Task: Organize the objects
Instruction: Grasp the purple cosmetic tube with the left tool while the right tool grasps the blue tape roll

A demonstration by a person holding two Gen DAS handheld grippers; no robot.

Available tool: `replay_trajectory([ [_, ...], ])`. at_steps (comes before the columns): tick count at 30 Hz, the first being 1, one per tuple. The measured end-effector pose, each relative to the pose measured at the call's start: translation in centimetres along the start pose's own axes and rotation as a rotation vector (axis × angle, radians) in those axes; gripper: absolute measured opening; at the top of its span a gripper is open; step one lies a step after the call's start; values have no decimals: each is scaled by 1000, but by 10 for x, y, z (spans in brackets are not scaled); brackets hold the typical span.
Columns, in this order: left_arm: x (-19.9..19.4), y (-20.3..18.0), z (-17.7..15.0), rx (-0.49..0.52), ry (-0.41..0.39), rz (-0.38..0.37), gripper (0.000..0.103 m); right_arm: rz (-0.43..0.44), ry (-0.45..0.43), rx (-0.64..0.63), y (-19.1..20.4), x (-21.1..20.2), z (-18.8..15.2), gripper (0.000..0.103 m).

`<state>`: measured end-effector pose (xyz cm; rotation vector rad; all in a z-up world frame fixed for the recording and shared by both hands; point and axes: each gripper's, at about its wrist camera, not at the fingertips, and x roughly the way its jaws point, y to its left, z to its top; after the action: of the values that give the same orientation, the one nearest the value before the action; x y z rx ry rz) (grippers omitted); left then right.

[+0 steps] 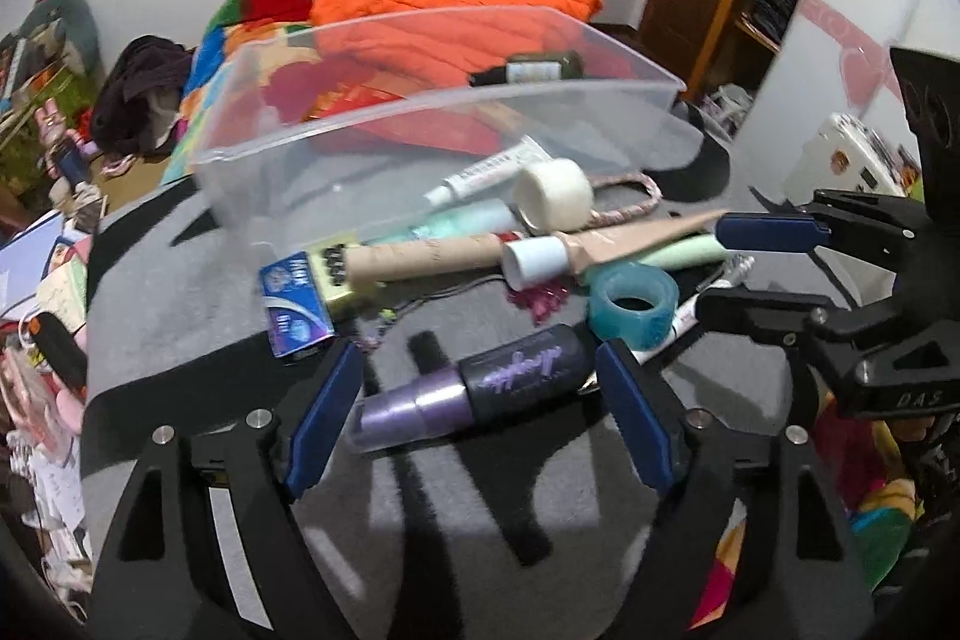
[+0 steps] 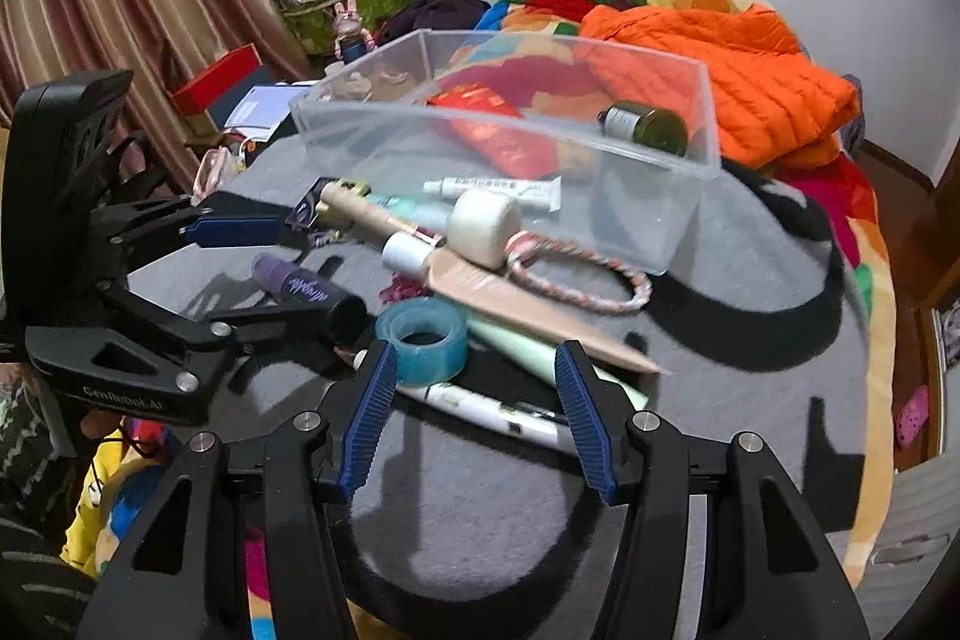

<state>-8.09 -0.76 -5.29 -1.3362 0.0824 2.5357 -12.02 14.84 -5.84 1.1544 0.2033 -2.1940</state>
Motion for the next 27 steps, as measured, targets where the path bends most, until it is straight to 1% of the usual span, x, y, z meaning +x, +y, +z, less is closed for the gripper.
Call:
replay_trajectory([
  [4, 10, 0, -4, -1, 22, -9, 80, 12, 20, -3, 4, 6, -2, 51],
  [5, 10, 2, -6, -6, 25, -18, 74, 11, 22, -6, 5, 7, -3, 51],
  [6, 10, 4, -9, -14, 26, -30, 65, 14, 22, -11, 5, 7, -2, 51],
  [8, 8, 8, -13, -29, 27, -41, 58, 21, 22, -16, 7, 8, -2, 51],
  [12, 2, 11, -19, -42, 20, -17, 43, 28, 34, -29, 13, 16, 1, 51],
  [18, -7, 16, -28, -59, 6, -4, 42, 31, 62, -21, 17, 33, 3, 51],
  [20, -10, 15, -32, -53, 9, 1, 45, 39, 67, -5, 15, 35, 3, 51],
  [22, -13, 15, -35, -52, 9, 8, 49, 48, 60, 12, 13, 36, 3, 49],
  [23, -14, 15, -36, -54, 9, 7, 53, 55, 60, 18, 13, 36, 3, 45],
  [24, -15, 15, -37, -56, 11, 7, 54, 64, 60, 26, 12, 36, 3, 41],
  [26, -16, 18, -39, -61, 8, 7, 54, 74, 59, 38, 10, 35, 3, 36],
  [27, -16, 18, -40, -62, 7, 9, 54, 74, 55, 41, 10, 35, 3, 35],
])
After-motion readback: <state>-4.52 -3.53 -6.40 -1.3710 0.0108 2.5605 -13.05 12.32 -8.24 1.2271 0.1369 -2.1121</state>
